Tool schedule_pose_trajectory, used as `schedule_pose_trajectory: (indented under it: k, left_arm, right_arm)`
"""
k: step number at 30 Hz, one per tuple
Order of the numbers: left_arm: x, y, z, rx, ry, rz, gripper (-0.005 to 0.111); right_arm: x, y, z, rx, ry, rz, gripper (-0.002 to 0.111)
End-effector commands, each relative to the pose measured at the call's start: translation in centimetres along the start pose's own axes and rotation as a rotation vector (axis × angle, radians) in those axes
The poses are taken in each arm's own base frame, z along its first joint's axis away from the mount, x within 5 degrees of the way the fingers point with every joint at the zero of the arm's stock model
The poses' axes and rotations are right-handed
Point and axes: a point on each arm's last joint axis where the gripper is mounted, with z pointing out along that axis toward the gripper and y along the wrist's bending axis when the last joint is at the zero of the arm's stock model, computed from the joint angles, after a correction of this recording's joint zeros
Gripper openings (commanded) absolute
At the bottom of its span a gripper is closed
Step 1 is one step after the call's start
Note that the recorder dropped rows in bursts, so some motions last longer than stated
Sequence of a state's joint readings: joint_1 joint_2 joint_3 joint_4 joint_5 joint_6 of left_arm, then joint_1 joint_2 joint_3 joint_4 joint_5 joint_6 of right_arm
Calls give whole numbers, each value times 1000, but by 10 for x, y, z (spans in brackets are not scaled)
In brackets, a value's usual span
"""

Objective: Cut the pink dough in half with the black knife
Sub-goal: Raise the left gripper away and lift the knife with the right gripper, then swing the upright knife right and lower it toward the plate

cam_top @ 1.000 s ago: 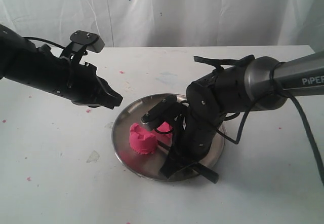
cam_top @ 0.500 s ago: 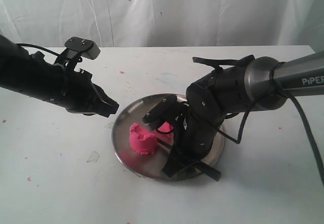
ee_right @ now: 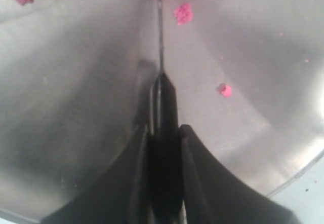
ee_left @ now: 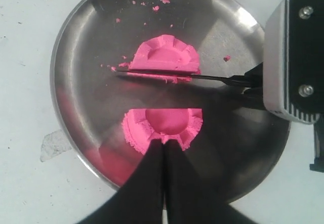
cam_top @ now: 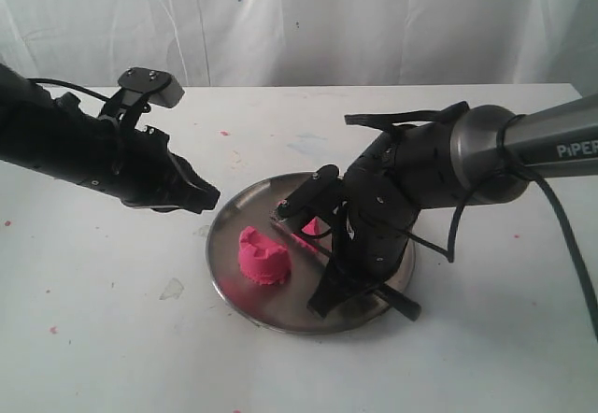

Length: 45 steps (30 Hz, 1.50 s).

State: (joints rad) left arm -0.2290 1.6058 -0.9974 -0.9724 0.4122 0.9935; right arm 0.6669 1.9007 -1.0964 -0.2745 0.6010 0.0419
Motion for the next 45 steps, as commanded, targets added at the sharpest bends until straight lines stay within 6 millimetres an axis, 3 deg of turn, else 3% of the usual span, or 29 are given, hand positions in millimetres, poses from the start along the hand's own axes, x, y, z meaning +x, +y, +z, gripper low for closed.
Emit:
schedule_pose_trajectory:
  k: [1,15,22,32,45]
  left_arm:
    - [-7,-11,-16,13,-49,-2,0]
    - [-27,-42,-79,-20,-227,75,0]
    - [-28,-60,-103,21,-264,104,0]
    - [-22,-72,-124,13,-249,88,0]
    - [-22,-72,-123,17,-245,102,0]
  right_arm:
    - [-3,-1,-9,-3,-47,28,0]
    - [-15,-3,-71,-98,-288,227,0]
    - [-11,0,-101,-197,-448,430,0]
    - [35,5,-101,-327,-652,892,0]
    - [40,7,-99,-354,-670,1012,0]
